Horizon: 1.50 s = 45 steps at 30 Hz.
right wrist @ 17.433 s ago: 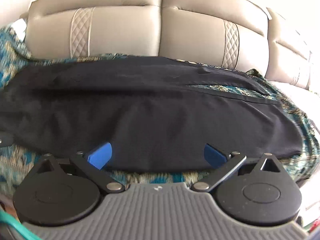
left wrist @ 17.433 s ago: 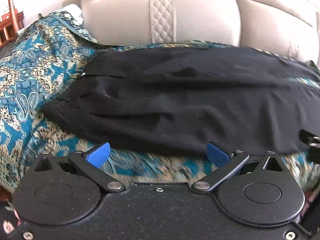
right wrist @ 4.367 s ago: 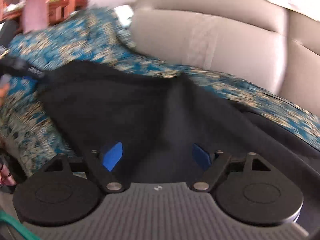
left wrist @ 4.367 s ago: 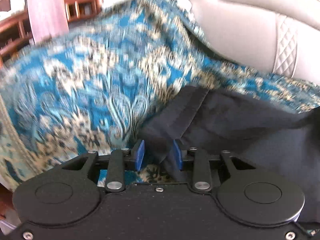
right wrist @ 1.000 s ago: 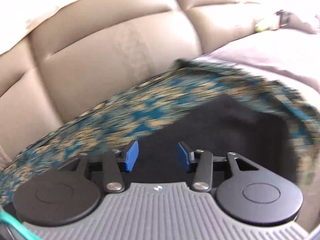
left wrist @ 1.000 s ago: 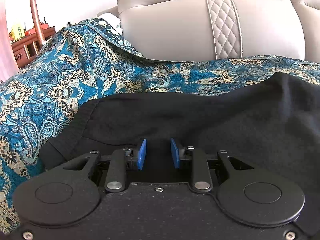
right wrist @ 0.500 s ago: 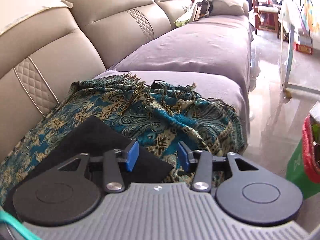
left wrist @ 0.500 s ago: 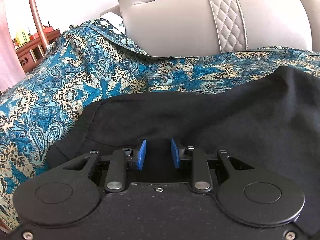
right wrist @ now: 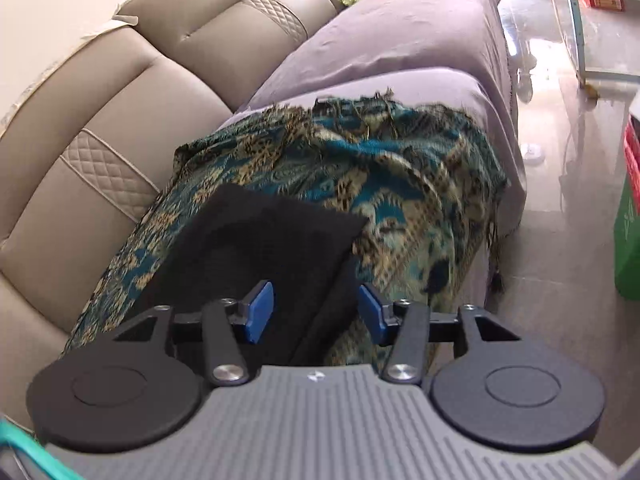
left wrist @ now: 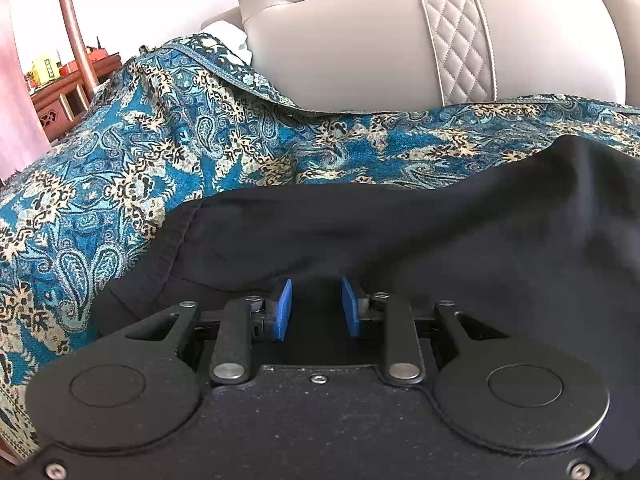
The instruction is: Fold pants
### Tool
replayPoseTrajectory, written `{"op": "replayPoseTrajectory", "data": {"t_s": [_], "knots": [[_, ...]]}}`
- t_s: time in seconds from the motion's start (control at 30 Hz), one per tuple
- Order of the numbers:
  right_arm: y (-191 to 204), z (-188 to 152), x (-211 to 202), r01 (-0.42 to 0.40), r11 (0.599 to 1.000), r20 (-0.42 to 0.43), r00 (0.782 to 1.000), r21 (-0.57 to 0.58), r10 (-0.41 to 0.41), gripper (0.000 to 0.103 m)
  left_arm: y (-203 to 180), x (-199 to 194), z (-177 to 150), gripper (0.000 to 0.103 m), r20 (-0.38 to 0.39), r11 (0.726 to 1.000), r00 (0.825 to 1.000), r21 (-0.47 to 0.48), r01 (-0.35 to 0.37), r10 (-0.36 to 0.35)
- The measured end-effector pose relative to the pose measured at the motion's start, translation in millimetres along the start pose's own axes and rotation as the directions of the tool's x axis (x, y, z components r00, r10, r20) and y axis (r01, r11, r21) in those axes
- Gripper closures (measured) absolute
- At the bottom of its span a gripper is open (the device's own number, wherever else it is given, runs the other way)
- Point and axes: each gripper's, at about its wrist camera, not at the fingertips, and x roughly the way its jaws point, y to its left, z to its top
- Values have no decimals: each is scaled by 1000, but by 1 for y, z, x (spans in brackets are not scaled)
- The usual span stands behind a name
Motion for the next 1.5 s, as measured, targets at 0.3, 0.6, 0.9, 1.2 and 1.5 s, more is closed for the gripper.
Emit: {"op": "replayPoseTrajectory", "data": {"t_s": [0.3, 0.6, 0.9, 1.2, 1.5], "knots": [[4, -6, 35, -97, 995, 14, 995, 38, 96, 36, 4, 1, 1, 76, -11, 1000, 1000, -26, 18, -18], [53, 26, 54, -15, 997, 87, 996, -74, 22, 94, 31, 3, 10, 71, -57, 986, 994, -145, 83, -92], [265, -152, -37, -445, 499, -239, 874, -743, 423, 94, 65, -9, 6, 70, -40, 967, 989, -218, 131, -143], [283, -334, -85, -652, 108, -585, 731, -750, 353, 49, 81, -37, -4, 64, -17, 953, 970, -193, 235, -242], [249, -299, -112, -703, 49, -639, 670, -709, 378, 16, 49, -87, 3, 61, 66, 906, 910, -90, 414, -409]]}}
